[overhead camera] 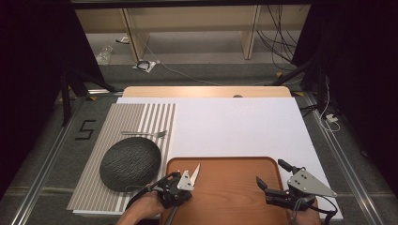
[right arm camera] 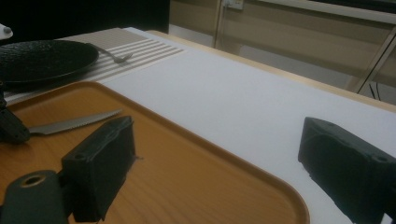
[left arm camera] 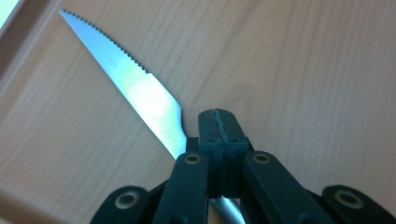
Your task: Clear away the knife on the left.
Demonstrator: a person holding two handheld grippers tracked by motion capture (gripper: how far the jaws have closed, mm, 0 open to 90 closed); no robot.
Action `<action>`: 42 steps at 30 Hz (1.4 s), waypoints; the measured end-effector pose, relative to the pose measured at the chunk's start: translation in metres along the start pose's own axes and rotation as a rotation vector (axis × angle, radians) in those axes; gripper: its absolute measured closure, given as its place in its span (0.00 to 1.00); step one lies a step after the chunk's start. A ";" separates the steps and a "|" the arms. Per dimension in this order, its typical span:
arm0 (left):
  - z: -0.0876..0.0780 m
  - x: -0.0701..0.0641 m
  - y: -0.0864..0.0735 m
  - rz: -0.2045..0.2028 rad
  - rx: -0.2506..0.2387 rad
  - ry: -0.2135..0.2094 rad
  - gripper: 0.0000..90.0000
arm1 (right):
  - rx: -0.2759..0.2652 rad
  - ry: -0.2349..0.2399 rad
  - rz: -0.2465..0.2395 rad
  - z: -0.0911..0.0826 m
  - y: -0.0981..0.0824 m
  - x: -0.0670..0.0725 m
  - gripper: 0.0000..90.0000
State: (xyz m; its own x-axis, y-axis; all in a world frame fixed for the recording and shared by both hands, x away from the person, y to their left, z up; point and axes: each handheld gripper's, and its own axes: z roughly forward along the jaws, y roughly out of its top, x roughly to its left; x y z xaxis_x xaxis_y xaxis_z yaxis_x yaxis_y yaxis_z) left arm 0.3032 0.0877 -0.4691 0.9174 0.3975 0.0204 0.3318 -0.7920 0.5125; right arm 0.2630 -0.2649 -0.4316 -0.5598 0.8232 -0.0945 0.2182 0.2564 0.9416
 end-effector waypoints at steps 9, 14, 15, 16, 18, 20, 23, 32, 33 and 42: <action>-0.003 0.007 -0.005 -0.020 0.010 0.035 1.00 | -0.001 0.000 0.000 0.000 0.000 0.000 0.13; -0.005 0.010 -0.008 -0.029 0.020 0.047 1.00 | 0.000 -0.001 0.000 0.000 0.000 0.000 0.13; -0.005 0.010 -0.008 -0.031 0.021 0.047 1.00 | 0.000 -0.001 0.000 0.000 0.000 0.000 0.13; -0.006 0.010 -0.009 -0.029 0.026 0.049 1.00 | -0.001 -0.001 0.002 0.000 0.000 0.000 0.13; -0.006 0.010 -0.009 -0.037 0.020 0.049 1.00 | -0.003 -0.002 0.001 0.001 0.000 0.000 0.13; -0.006 0.011 -0.010 -0.035 0.025 0.052 1.00 | -0.002 -0.001 0.001 0.001 0.000 0.000 0.13; -0.007 0.013 -0.011 -0.046 0.031 0.056 1.00 | -0.001 -0.001 0.000 0.000 0.000 0.000 0.13; -0.012 0.021 -0.017 -0.076 0.062 0.063 1.00 | 0.001 -0.001 0.002 0.000 0.000 0.001 0.13; -0.013 0.022 -0.017 -0.081 0.068 0.062 1.00 | 0.000 -0.001 0.003 0.000 0.000 0.001 0.13; -0.015 0.025 -0.019 -0.112 0.090 0.038 1.00 | 0.002 -0.001 -0.001 0.001 0.000 0.001 0.13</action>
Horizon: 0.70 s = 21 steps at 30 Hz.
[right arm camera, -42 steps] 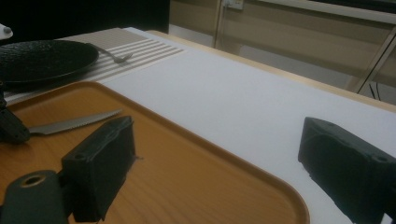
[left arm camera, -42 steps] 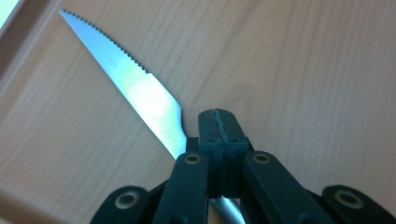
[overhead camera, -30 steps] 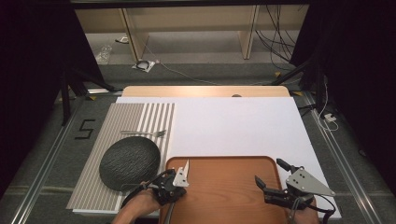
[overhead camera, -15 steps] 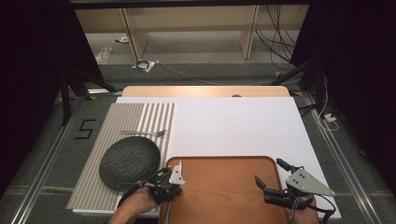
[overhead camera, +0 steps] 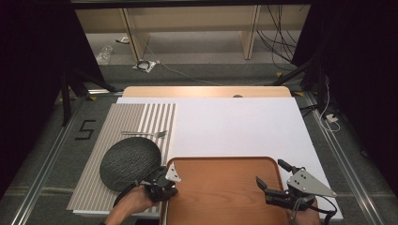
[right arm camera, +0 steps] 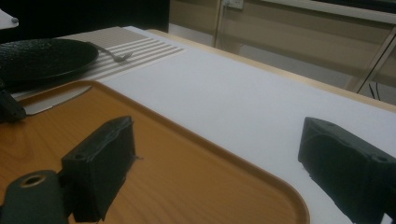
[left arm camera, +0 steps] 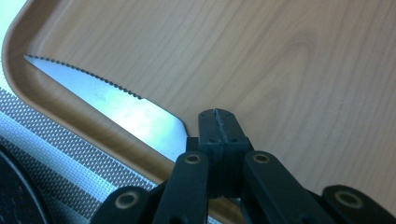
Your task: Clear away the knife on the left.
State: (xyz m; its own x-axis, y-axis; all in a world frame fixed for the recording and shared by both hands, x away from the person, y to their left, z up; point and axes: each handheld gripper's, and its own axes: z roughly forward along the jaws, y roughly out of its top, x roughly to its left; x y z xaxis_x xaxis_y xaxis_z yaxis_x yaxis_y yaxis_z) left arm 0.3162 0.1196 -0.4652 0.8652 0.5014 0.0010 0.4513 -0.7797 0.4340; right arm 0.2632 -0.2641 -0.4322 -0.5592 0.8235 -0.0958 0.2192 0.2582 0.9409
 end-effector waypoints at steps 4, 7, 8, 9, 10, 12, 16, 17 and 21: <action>0.000 -0.001 0.001 0.006 -0.011 -0.008 0.90 | -0.002 0.000 0.000 0.000 0.000 0.000 0.13; -0.004 -0.001 0.002 -0.001 -0.046 -0.016 0.80 | 0.002 0.000 0.000 0.000 0.000 0.000 0.13; -0.005 0.000 0.003 -0.006 -0.067 -0.020 0.72 | 0.001 0.000 0.000 0.000 0.000 0.000 0.13; -0.006 0.000 0.003 -0.011 -0.083 -0.022 0.66 | 0.001 0.000 -0.003 0.000 0.000 0.000 0.13; -0.008 0.000 0.004 -0.021 -0.093 -0.021 0.62 | 0.001 0.001 -0.003 0.000 0.000 0.000 0.13; -0.010 0.001 0.005 -0.040 -0.107 -0.017 0.54 | 0.002 0.000 -0.004 0.000 0.000 0.000 0.13; -0.017 0.003 0.007 -0.081 -0.155 -0.008 0.39 | 0.001 -0.001 0.001 0.000 0.000 0.000 0.13; -0.018 0.004 0.007 -0.086 -0.165 -0.007 0.39 | 0.001 -0.001 0.001 0.000 0.000 0.000 0.13; -0.022 0.008 0.007 -0.111 -0.192 0.020 0.31 | -0.005 -0.001 -0.001 0.001 0.000 0.000 0.13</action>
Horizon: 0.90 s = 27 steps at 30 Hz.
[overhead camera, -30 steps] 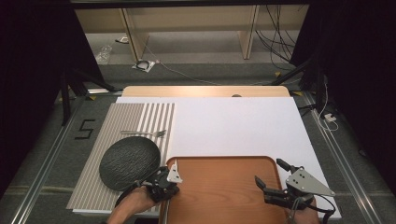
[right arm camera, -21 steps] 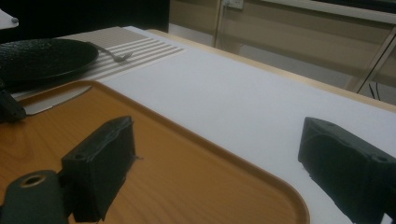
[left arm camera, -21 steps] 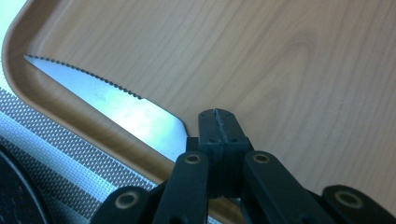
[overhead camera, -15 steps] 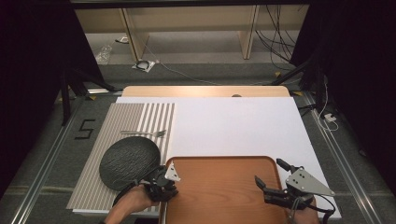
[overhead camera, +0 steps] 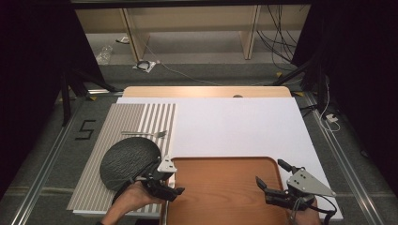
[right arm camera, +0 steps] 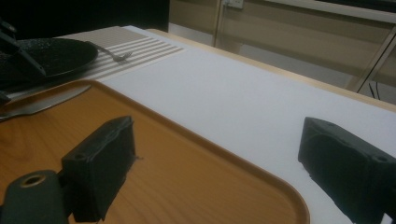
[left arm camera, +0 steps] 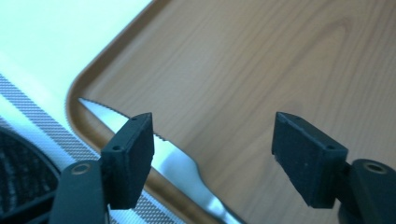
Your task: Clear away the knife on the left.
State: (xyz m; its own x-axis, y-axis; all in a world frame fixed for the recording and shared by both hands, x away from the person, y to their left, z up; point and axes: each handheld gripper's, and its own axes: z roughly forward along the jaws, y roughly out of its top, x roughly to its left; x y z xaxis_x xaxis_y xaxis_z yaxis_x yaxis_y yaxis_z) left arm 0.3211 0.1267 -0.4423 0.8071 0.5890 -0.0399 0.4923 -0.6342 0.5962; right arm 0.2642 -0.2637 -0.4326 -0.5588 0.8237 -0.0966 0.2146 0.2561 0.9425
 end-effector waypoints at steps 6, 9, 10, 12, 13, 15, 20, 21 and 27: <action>-0.003 0.004 -0.001 -0.022 -0.023 0.018 0.24 | 0.007 0.001 -0.001 0.000 0.000 0.000 0.13; -0.005 0.006 0.000 -0.040 -0.038 0.022 0.23 | 0.007 0.002 -0.003 0.000 0.000 0.000 0.13; -0.006 0.007 0.000 -0.043 -0.046 0.026 0.22 | 0.010 0.002 -0.002 0.000 0.000 0.000 0.13; -0.008 0.009 0.000 -0.051 -0.060 0.038 0.21 | 0.011 0.003 0.002 -0.001 0.000 0.000 0.13; -0.009 0.009 0.000 -0.055 -0.066 0.043 0.21 | 0.011 0.003 0.001 -0.001 0.000 0.000 0.13; -0.010 0.010 0.000 -0.059 -0.076 0.050 0.21 | 0.007 0.001 0.002 -0.001 0.000 0.000 0.13; -0.013 0.014 -0.001 -0.071 -0.093 0.067 0.21 | 0.009 0.003 -0.001 -0.001 0.000 0.001 0.13; -0.014 0.015 -0.001 -0.074 -0.095 0.072 0.21 | 0.008 0.004 -0.001 -0.001 0.000 0.001 0.13; -0.020 0.023 -0.002 -0.093 -0.119 0.099 0.21 | 0.010 0.003 -0.004 0.000 0.000 0.000 0.13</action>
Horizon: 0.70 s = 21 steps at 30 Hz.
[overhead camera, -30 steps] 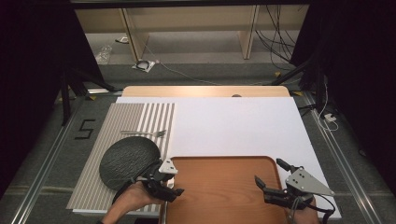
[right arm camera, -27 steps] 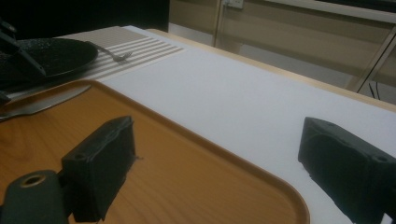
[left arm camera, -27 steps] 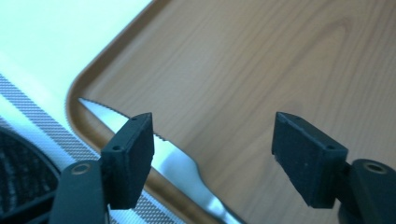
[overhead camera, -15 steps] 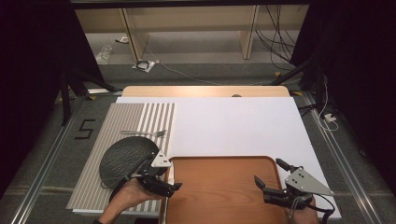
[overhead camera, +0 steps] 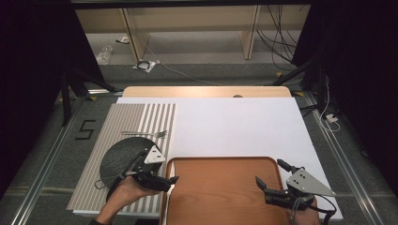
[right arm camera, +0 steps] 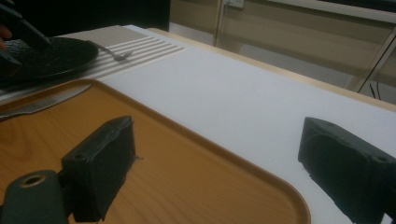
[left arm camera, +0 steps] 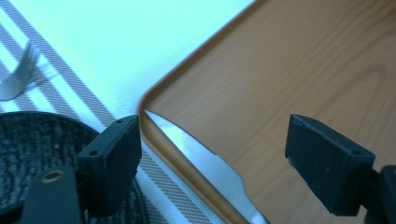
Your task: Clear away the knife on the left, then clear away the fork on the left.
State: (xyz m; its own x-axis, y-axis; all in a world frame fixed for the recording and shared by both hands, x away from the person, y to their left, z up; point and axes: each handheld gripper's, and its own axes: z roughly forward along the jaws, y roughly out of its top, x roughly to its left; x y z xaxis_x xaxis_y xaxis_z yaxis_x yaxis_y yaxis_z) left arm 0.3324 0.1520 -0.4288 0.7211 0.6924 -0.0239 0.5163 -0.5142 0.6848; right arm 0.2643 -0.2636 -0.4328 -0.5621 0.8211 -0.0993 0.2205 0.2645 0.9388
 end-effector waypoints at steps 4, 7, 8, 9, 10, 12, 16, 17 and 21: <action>-0.006 0.009 -0.001 -0.026 -0.018 0.025 0.21 | 0.001 0.000 0.003 0.000 0.000 0.000 0.13; -0.011 0.015 -0.002 -0.040 -0.031 0.047 0.21 | -0.002 0.001 0.000 0.000 0.000 0.001 0.13; -0.013 0.018 -0.002 -0.043 -0.036 0.057 0.21 | 0.000 0.001 0.002 0.000 0.000 0.001 0.13; -0.014 0.020 -0.002 -0.052 -0.041 0.066 0.21 | 0.011 -0.002 -0.003 -0.002 0.000 0.001 0.13; -0.015 0.022 -0.002 -0.056 -0.047 0.074 0.21 | 0.000 0.001 -0.001 -0.001 0.000 0.001 0.13; -0.018 0.027 -0.003 -0.066 -0.054 0.085 0.21 | 0.001 0.000 0.003 0.000 0.000 0.000 0.13; -0.021 0.036 -0.008 -0.095 -0.061 0.113 0.21 | 0.001 0.004 0.003 0.001 0.001 0.000 0.13; -0.022 0.038 -0.009 -0.097 -0.060 0.118 0.21 | 0.001 0.005 -0.003 0.002 0.001 0.001 0.13; -0.025 0.044 -0.011 -0.102 -0.064 0.137 0.22 | -0.003 0.009 -0.001 0.002 0.001 0.001 0.13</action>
State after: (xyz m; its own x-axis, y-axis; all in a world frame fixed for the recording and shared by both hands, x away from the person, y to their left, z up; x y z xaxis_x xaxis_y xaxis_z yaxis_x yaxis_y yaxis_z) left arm 0.3472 0.2006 -0.4194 0.5944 0.8041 0.0005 0.5504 -0.4073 0.7288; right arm 0.2657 -0.2616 -0.4324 -0.5691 0.8165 -0.0970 0.2180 0.2635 0.9397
